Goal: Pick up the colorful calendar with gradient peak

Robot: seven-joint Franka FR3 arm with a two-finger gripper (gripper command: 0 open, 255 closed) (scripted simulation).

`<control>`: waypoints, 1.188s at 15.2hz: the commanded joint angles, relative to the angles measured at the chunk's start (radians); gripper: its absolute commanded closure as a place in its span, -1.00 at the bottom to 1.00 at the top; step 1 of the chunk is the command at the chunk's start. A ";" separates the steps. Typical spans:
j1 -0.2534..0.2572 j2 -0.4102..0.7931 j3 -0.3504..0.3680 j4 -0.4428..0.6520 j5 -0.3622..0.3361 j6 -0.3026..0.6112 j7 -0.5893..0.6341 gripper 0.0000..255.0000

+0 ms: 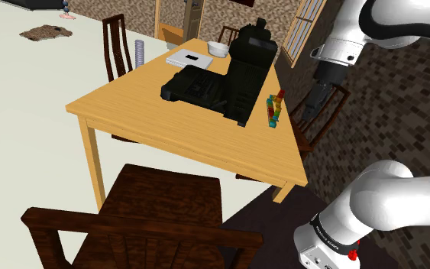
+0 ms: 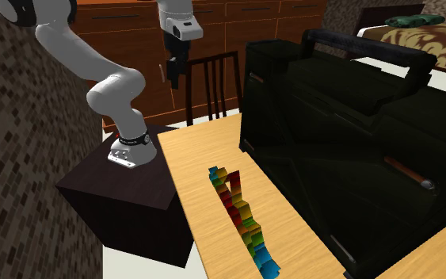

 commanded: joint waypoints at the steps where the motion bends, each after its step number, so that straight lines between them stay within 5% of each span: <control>1: 0.000 0.000 0.000 0.000 0.000 0.000 0.000 -1.00; 18: -0.141 0.662 -0.103 0.407 -0.003 0.198 0.216 -1.00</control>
